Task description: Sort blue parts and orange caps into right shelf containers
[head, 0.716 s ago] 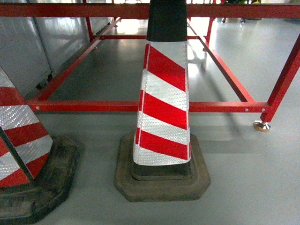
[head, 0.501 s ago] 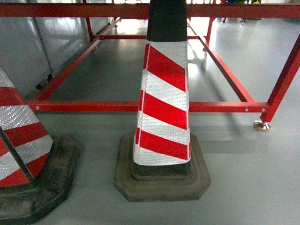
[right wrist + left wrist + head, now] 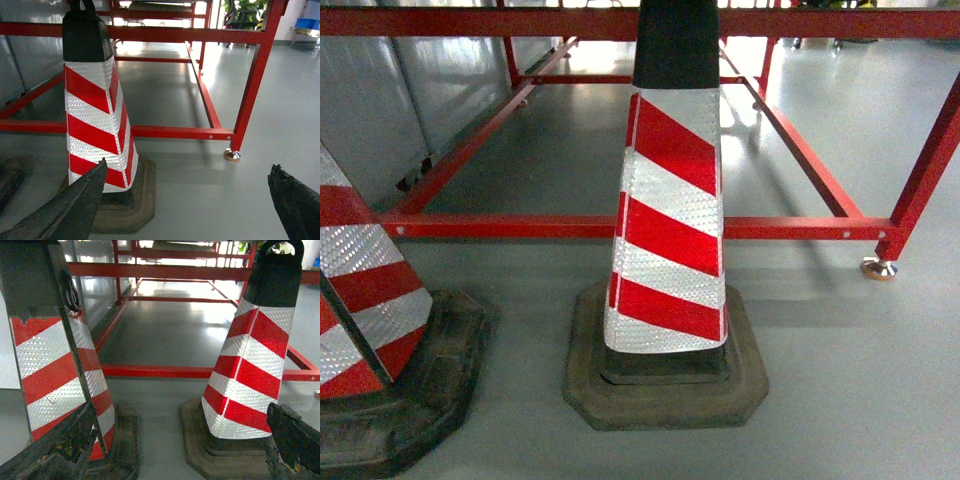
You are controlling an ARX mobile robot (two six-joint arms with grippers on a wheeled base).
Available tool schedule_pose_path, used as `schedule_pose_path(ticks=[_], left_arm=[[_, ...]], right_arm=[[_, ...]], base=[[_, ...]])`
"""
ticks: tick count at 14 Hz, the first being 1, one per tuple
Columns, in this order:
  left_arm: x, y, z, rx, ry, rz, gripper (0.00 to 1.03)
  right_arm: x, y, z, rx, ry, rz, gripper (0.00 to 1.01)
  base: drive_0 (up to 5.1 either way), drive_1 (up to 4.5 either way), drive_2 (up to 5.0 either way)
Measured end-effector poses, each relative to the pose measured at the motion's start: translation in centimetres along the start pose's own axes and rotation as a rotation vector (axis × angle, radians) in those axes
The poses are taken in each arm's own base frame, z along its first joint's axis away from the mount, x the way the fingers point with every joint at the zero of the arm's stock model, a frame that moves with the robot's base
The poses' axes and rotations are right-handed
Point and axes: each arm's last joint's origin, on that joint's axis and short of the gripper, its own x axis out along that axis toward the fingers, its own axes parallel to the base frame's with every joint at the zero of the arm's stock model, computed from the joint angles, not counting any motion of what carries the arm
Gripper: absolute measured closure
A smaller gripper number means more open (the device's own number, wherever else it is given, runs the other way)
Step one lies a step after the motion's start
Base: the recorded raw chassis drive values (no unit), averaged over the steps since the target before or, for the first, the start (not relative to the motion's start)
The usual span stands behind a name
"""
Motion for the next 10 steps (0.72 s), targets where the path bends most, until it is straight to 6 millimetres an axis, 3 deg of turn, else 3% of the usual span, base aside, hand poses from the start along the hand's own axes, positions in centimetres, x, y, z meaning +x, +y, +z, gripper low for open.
schedule_pose_path(ticks=[10], left_arm=[[0.0,0.0,-0.01,0.003,0.002,0.001,0.05]], right_arm=[[0.0,0.0,-0.01,0.0,0.002,0.002,0.03]], base=[[0.0,0.0,0.0]])
